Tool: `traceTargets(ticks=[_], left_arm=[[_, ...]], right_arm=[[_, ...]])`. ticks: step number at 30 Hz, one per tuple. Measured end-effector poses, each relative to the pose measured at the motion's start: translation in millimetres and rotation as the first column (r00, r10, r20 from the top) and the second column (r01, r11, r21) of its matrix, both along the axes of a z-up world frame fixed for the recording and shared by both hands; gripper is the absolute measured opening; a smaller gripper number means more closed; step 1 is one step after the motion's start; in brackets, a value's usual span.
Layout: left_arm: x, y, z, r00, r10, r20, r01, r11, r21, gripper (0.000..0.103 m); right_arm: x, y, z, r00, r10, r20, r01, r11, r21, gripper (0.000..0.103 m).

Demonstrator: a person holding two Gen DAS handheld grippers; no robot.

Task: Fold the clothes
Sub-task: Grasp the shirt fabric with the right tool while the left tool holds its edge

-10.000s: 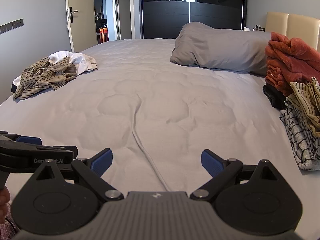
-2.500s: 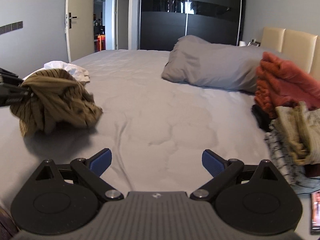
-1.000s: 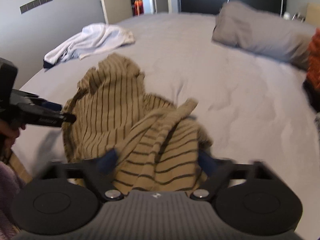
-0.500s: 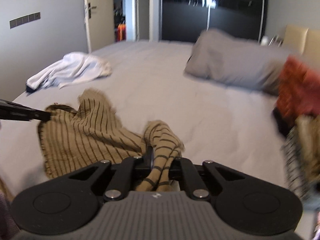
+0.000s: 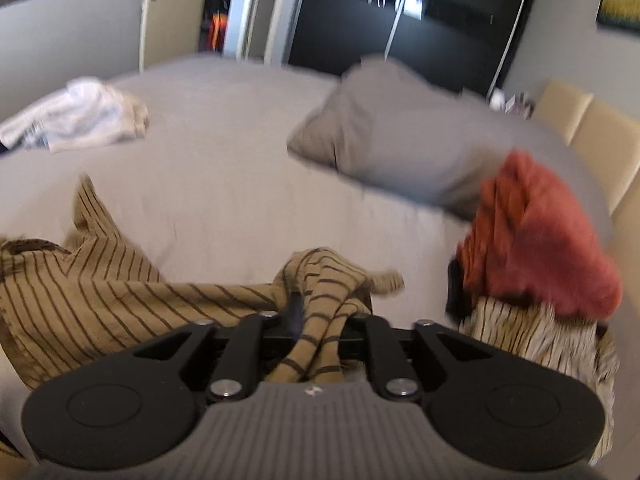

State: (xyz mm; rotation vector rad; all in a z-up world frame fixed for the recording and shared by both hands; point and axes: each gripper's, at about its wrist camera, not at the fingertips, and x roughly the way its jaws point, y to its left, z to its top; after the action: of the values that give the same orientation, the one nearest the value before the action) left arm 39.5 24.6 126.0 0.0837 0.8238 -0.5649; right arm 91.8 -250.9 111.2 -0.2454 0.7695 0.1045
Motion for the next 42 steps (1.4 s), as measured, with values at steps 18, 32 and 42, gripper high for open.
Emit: traceTargets(ticks=[18,32,42], left_arm=[[36.2,-26.4,-65.7,0.917,-0.394,0.064,0.328,0.835,0.441,0.046],[52.2,-51.1,-103.5,0.851,-0.524,0.022,0.465,0.772,0.434,0.046],[57.9,-59.9,-76.3,0.894,-0.447,-0.011,0.428,0.848,0.314,0.003]], right_arm=[[-45.6,-8.9,-45.8,0.971,0.219,-0.097,-0.212,0.974,0.076,0.047],[-94.7,21.9,-129.0,0.844,0.434,-0.316,-0.473,0.88,-0.054,0.055],[-82.5,9.6,-107.9,0.907,0.348,-0.238,-0.389,0.908,-0.156,0.002]])
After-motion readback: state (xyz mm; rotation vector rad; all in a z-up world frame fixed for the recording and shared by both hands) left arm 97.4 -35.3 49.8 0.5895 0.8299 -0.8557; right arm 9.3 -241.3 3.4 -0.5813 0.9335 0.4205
